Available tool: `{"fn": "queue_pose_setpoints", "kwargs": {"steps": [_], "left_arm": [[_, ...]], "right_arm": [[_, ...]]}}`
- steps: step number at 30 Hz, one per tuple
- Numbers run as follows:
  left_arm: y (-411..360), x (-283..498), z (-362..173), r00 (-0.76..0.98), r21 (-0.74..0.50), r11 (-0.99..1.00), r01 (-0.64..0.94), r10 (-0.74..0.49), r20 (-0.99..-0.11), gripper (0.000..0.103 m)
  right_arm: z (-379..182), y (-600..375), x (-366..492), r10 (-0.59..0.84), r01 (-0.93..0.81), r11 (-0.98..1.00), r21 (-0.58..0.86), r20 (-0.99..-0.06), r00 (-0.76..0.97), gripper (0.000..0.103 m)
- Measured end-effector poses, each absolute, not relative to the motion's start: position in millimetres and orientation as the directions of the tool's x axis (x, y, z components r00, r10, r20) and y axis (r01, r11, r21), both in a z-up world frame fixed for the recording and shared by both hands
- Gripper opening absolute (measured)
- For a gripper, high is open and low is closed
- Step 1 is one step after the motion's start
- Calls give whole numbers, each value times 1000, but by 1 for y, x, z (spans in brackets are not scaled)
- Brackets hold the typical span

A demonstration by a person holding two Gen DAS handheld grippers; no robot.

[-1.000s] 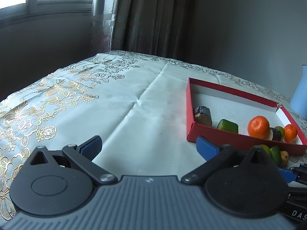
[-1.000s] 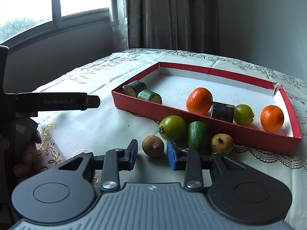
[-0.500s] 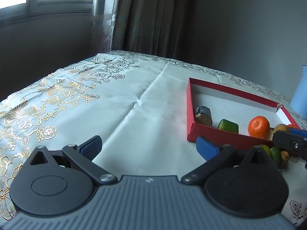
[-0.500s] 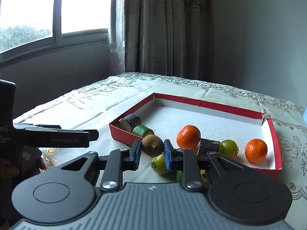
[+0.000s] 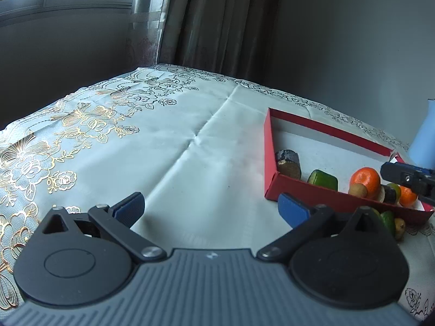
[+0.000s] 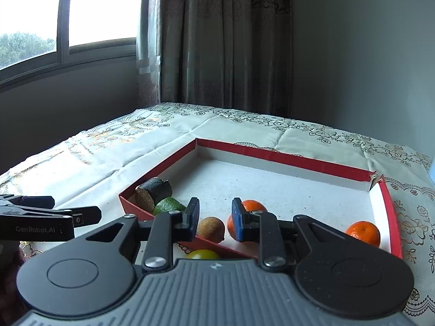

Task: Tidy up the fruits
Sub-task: 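Carry the kiwi into the red box and open the right gripper, then move the left gripper toward the dark green round fruit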

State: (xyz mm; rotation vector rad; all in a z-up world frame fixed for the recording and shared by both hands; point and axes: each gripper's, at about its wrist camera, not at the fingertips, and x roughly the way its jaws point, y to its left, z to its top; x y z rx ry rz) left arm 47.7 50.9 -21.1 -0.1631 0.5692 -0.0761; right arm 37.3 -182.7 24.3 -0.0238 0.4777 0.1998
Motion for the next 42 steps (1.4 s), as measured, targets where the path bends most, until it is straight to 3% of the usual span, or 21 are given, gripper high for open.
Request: {"fn": "queue_pose_setpoints", "kwargs": {"steps": [6,9,13,22,23,24,26,38,40,42], "left_arm": [[47,45,-21,850,-152,988,36,-110,-515,103],[42,43,-20,853,-122,991,45,-102,-513,103],[30,39,-17,866,-66,996,58,-82,-493,103],[-35,21,0,876,31,977,212,-176,-448,103],[-42,21,0,875,40,974,224,-182,-449,103],[-51,22,0,875,54,972,229,-181,-449,103],[-63,24,-1,875,79,969,233,-174,-453,103],[-92,34,-16,852,122,957,262,-170,-495,103],[-96,37,-18,844,127,954,270,-172,-508,103],[-99,37,-20,842,134,951,280,-176,-510,103]], "right_arm": [[31,-241,-5,100,-87,995,52,-408,908,26],[17,-273,-16,14,-1,1000,29,-447,894,32],[-4,-310,-23,-53,90,995,52,-490,870,32],[-9,-328,-26,10,75,984,160,-474,881,33],[-10,-330,-26,17,75,982,173,-473,881,36],[-9,-333,-26,22,78,979,190,-472,881,48],[-9,-336,-28,22,87,973,214,-462,887,63],[-9,-343,-30,53,73,963,260,-447,893,64],[-10,-342,-29,52,75,963,258,-453,890,71],[-10,-342,-29,40,85,964,250,-458,888,83]]}}
